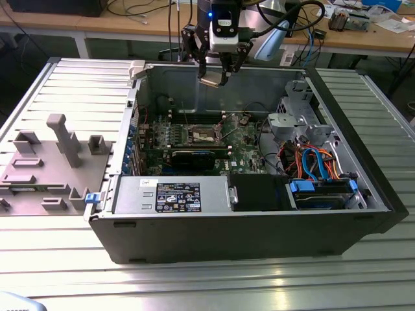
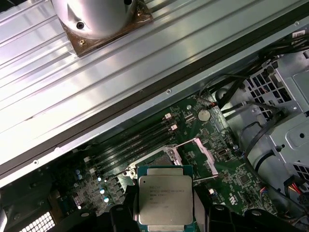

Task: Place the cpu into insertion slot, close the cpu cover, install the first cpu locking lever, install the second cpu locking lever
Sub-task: 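Place the cpu into insertion slot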

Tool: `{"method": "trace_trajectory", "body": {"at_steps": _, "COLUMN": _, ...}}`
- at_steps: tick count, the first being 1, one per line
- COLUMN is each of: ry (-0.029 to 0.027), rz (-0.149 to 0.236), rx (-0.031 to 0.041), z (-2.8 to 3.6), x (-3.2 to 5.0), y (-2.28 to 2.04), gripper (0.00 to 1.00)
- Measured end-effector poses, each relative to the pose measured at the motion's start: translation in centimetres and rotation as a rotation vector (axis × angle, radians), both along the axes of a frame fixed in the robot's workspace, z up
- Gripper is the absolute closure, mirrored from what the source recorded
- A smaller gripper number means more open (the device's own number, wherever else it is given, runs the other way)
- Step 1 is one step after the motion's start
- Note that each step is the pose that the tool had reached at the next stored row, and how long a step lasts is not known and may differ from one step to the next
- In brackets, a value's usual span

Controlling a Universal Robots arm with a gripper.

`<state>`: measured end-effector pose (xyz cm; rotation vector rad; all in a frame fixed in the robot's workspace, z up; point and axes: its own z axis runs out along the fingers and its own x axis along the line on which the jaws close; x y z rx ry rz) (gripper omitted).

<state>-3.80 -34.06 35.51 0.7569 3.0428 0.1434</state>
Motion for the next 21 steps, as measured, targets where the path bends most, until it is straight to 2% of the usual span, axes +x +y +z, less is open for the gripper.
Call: {"method": "trace_trajectory", "body": {"at_steps": 21, "ry": 0.0, "rz": -0.01, "rx": 0.0, "z": 0.0, "x": 0.0, "y": 0.0, "gripper": 0.45}}
